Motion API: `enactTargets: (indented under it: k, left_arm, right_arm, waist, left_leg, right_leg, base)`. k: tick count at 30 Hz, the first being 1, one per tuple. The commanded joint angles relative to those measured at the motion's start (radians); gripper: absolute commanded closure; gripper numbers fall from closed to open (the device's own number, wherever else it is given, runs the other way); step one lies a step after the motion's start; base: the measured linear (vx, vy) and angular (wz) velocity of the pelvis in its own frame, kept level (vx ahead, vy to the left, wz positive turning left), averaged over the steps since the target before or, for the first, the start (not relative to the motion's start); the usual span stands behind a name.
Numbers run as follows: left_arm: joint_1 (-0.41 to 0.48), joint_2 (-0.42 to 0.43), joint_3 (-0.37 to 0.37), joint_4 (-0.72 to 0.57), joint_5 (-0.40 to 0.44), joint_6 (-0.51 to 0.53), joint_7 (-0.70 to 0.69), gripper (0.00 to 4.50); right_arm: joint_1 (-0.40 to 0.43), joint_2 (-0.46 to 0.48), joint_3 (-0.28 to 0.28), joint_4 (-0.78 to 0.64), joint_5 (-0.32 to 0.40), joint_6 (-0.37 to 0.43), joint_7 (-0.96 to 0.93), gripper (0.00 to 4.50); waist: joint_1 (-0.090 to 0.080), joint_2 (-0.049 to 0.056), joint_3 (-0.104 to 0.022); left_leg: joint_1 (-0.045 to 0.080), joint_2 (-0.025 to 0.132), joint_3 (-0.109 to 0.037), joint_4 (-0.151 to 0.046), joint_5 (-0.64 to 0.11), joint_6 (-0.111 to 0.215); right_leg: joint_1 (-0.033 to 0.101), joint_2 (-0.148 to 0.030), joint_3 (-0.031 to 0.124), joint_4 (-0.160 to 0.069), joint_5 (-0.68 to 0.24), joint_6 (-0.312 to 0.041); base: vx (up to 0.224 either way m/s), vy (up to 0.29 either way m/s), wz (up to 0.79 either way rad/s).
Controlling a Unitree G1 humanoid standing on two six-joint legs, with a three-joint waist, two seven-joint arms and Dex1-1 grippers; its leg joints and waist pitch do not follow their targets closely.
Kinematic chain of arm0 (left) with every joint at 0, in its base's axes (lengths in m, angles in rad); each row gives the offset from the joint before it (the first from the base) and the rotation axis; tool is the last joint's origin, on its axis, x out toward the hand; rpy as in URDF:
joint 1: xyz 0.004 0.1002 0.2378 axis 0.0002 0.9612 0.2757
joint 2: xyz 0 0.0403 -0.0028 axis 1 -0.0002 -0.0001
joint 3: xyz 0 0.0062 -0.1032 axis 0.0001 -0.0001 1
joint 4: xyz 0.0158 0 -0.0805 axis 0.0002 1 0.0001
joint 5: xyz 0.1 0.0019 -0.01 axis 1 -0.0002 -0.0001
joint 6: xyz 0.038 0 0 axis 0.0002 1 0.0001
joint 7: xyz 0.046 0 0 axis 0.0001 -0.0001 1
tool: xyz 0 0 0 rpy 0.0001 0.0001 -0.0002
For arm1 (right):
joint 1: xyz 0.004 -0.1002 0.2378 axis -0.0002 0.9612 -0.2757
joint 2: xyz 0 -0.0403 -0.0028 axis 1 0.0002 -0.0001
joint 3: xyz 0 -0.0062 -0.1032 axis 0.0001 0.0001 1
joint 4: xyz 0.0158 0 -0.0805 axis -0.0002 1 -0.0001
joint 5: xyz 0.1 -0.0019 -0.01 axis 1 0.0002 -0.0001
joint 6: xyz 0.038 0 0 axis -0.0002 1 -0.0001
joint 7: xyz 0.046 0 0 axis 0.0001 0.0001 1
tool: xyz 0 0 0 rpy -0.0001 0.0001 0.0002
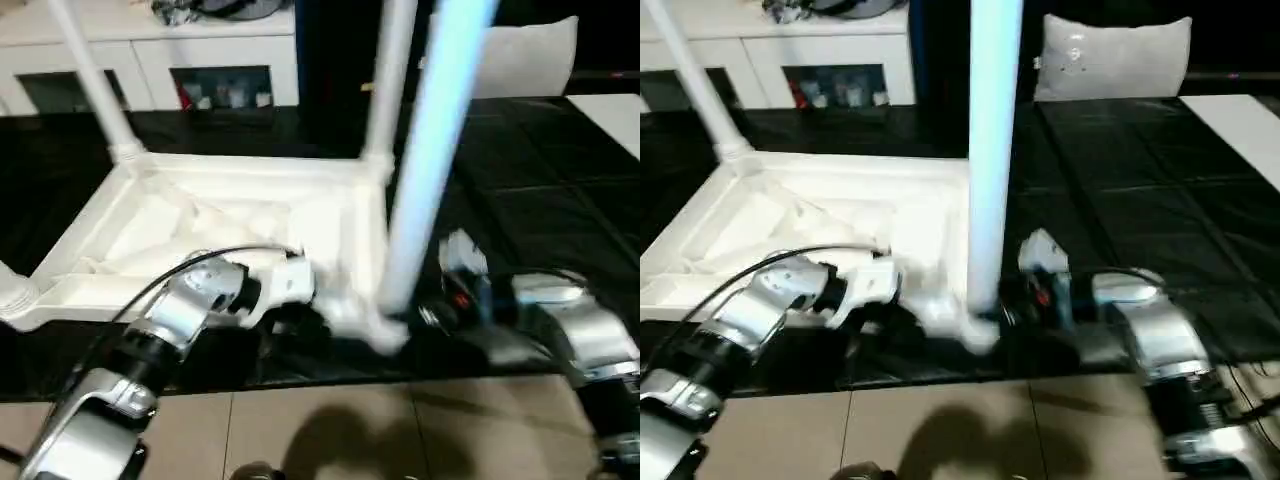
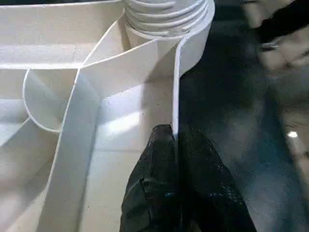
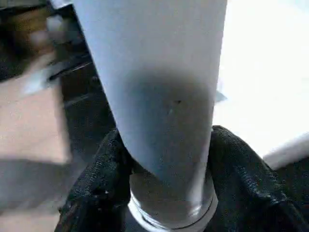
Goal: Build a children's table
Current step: Rotate leg to tighten
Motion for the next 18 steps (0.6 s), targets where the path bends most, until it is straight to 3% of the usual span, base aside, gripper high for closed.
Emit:
enactTargets:
  k: [1, 2, 3, 6, 8, 9, 10, 11, 12, 13, 14, 16, 18]
  left_arm:
    - [-0.018, -0.090, -0.015, -0.008, -0.001, 0.075, 0.117, 4.50]
    - [-0.020, -0.105, -0.013, -0.012, -0.001, 0.097, 0.138, 4.50]
    - [-0.024, -0.124, -0.012, -0.009, 0.007, 0.113, 0.168, 4.50]
    - [-0.038, -0.164, -0.006, 0.007, 0.021, 0.145, 0.239, 4.50]
    - [-0.057, -0.207, 0.008, 0.026, 0.034, 0.175, 0.318, 4.50]
    - [-0.068, -0.226, 0.015, 0.036, 0.040, 0.181, 0.354, 4.50]
    - [-0.071, -0.231, 0.016, 0.039, 0.043, 0.180, 0.364, 4.50]
    - [-0.080, -0.243, 0.017, 0.042, 0.057, 0.180, 0.389, 4.50]
    - [-0.080, -0.243, 0.017, 0.042, 0.058, 0.180, 0.390, 4.50]
    - [-0.080, -0.239, 0.014, 0.039, 0.067, 0.180, 0.388, 4.50]
    - [-0.077, -0.232, 0.014, 0.031, 0.075, 0.185, 0.385, 4.50]
    - [-0.074, -0.225, 0.014, 0.028, 0.077, 0.188, 0.385, 4.50]
    - [-0.067, -0.197, 0.012, 0.028, 0.079, 0.160, 0.365, 4.50]
  right_arm:
    - [-0.024, 0.106, 0.017, 0.004, -0.001, 0.050, -0.141, 2.51]
    - [-0.032, 0.133, 0.008, 0.012, -0.008, 0.059, -0.190, 2.51]
    - [-0.042, 0.163, 0.001, 0.024, -0.021, 0.070, -0.246, 2.51]
    - [-0.060, 0.221, -0.016, 0.045, -0.039, 0.104, -0.350, 2.51]
    - [-0.080, 0.282, -0.038, 0.079, -0.060, 0.128, -0.465, 2.51]
    - [-0.092, 0.305, -0.042, 0.103, -0.072, 0.125, -0.511, 2.51]
    - [-0.096, 0.313, -0.042, 0.112, -0.078, 0.112, -0.524, 2.16]
    - [-0.107, 0.336, -0.044, 0.136, -0.092, 0.071, -0.566, 2.16]
    - [-0.107, 0.336, -0.044, 0.136, -0.092, 0.071, -0.567, 2.16]
    - [-0.111, 0.345, -0.050, 0.142, -0.085, 0.040, -0.568, 1.80]
    - [-0.116, 0.358, -0.067, 0.142, -0.074, 0.017, -0.571, 1.77]
    - [-0.116, 0.360, -0.069, 0.136, -0.074, 0.015, -0.564, 1.62]
    - [-0.099, 0.327, -0.045, 0.112, -0.090, 0.000, -0.510, 1.47]
  waist:
    - [-0.007, 0.000, -0.052]
    - [-0.022, -0.008, -0.049]
    - [-0.033, -0.006, -0.051]
    - [-0.057, -0.009, -0.052]
    - [-0.062, -0.013, -0.054]
    - [-0.061, -0.012, -0.056]
    - [-0.064, -0.012, -0.057]
    - [-0.063, -0.016, -0.057]
    - [-0.065, -0.013, -0.058]
    - [-0.063, -0.013, -0.060]
    - [-0.065, -0.019, -0.060]
    - [-0.064, -0.014, -0.061]
    - [-0.062, -0.014, -0.061]
  left_leg:
    - [0.016, 0.047, -0.018, -0.078, -0.280, 0.008]
    - [0.012, 0.043, -0.022, -0.084, -0.317, -0.011]
    - [0.020, 0.043, -0.025, -0.085, -0.346, -0.020]
    - [0.017, 0.038, -0.026, -0.083, -0.349, -0.009]
    - [0.012, 0.036, -0.022, -0.080, -0.313, 0.003]
    - [0.016, 0.035, -0.021, -0.077, -0.305, 0.006]
    - [0.012, 0.035, -0.022, -0.078, -0.290, 0.011]
    - [0.014, 0.038, -0.020, -0.078, -0.287, 0.013]
    - [0.011, 0.038, -0.020, -0.078, -0.277, 0.015]
    - [0.010, 0.038, -0.019, -0.078, -0.267, 0.021]
    - [0.008, 0.039, -0.018, -0.077, -0.263, 0.026]
    - [0.007, 0.038, -0.017, -0.076, -0.246, 0.037]
    - [0.006, 0.039, -0.017, -0.075, -0.228, 0.048]
  right_leg:
    - [0.042, -0.069, 0.041, -0.095, -0.391, -0.181]
    - [0.045, -0.067, 0.037, -0.099, -0.431, -0.166]
    - [0.041, -0.068, 0.037, -0.105, -0.454, -0.154]
    - [0.042, -0.066, 0.037, -0.108, -0.445, -0.155]
    - [0.041, -0.066, 0.041, -0.106, -0.416, -0.161]
    - [0.041, -0.066, 0.040, -0.108, -0.415, -0.160]
    - [0.044, -0.065, 0.040, -0.107, -0.393, -0.164]
    - [0.042, -0.066, 0.041, -0.108, -0.383, -0.165]
    - [0.043, -0.066, 0.042, -0.103, -0.357, -0.173]
    - [0.045, -0.066, 0.042, -0.101, -0.326, -0.179]
    - [0.045, -0.066, 0.043, -0.101, -0.314, -0.182]
    - [0.048, -0.067, 0.044, -0.097, -0.280, -0.195]
    - [0.050, -0.067, 0.043, -0.096, -0.261, -0.199]
  base:
    - [0.000, 0.000, 0.00]
    - [0.000, 0.000, 0.00]
    - [0.000, 0.000, 0.00]
    - [0.000, 0.000, 0.00]
    - [0.000, 0.000, 0.00]
    - [0.000, 0.000, 0.00]
    - [0.000, 0.000, 0.00]
    - [0.000, 0.000, 0.00]
    - [0.000, 0.000, 0.00]
    - [0.000, 0.000, 0.00]
    - [0.000, 0.000, 0.00]
    - [0.000, 0.000, 0.00]
    - [0.000, 0.000, 0.00]
